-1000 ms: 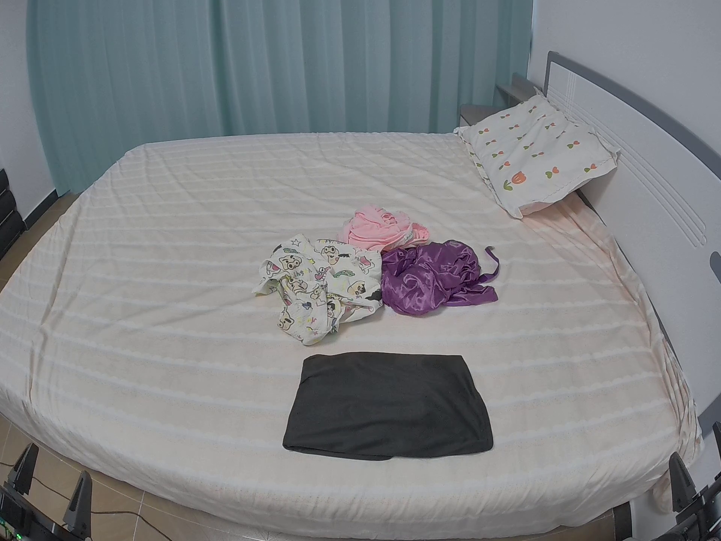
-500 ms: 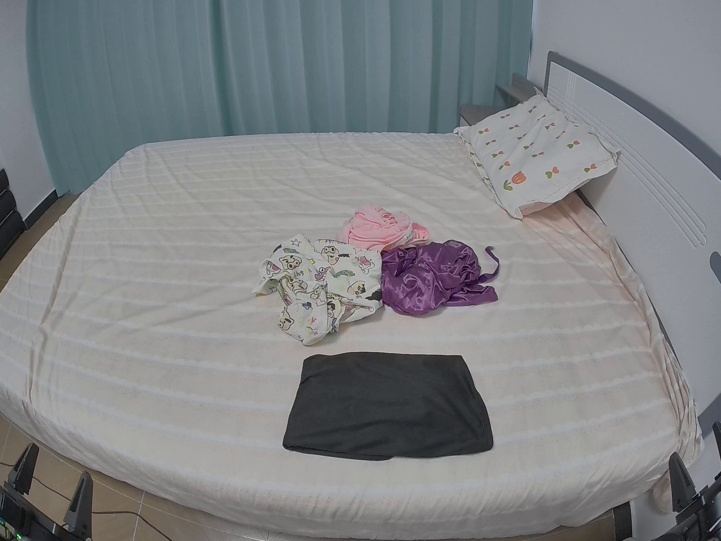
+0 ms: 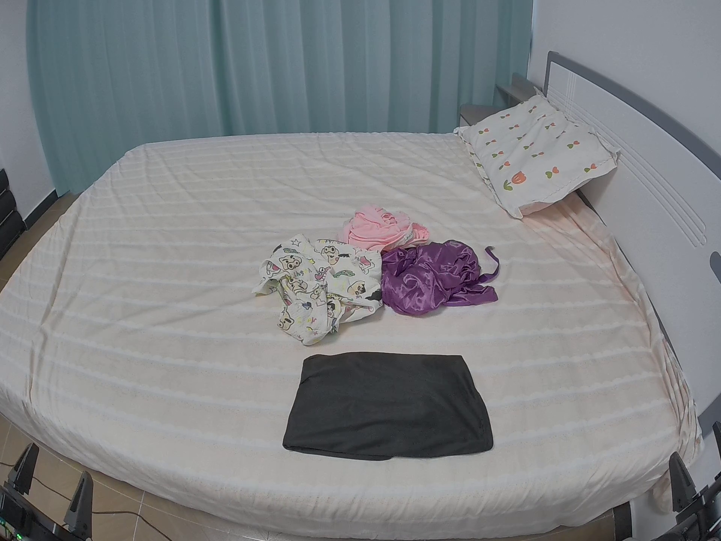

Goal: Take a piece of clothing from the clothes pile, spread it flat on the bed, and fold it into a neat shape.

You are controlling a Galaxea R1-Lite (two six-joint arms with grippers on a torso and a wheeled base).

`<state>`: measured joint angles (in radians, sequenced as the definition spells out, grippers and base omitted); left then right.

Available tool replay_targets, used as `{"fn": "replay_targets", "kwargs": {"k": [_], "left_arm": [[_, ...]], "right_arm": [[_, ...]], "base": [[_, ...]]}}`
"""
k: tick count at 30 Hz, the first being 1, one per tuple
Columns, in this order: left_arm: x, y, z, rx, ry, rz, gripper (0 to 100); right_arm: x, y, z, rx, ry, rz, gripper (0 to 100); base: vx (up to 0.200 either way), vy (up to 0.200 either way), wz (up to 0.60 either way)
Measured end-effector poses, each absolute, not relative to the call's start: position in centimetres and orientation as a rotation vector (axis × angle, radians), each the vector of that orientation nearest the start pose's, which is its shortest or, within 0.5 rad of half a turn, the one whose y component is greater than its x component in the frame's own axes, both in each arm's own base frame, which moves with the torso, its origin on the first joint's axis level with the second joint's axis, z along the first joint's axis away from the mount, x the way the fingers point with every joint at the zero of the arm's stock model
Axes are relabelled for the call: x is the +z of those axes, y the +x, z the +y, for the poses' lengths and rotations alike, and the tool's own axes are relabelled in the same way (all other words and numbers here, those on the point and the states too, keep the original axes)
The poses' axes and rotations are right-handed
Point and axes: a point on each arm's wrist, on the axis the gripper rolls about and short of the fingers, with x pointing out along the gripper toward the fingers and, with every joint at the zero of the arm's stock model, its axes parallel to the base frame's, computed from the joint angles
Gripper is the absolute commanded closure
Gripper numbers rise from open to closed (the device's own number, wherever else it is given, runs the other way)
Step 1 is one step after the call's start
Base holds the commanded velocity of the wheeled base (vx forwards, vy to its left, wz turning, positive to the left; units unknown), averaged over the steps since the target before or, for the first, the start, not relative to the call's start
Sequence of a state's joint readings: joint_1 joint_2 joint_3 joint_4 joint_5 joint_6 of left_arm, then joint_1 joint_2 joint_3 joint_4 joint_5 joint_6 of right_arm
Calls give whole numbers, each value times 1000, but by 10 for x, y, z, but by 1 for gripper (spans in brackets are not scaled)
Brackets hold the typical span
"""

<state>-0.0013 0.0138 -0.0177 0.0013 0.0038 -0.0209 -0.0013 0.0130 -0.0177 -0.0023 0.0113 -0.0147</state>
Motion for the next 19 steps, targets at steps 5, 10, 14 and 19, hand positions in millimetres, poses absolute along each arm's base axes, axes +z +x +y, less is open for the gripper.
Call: {"fn": "replay_targets", "kwargs": {"k": [5, 10, 14, 19], "left_arm": [[81, -23, 0, 3, -21, -2, 0], [81, -23, 0, 3, -21, -2, 0], [81, -23, 0, 3, -21, -1, 0], [81, -23, 0, 3, -21, -1, 0]], "right_arm": [[81, -23, 0, 10, -15, -6, 0], [81, -23, 0, 11, -15, -5, 0], [81, -23, 0, 12, -15, -5, 0], [81, -23, 0, 11, -15, -5, 0]], "base": [[0, 0, 0], [0, 0, 0], [0, 0, 0], [0, 0, 0]]}}
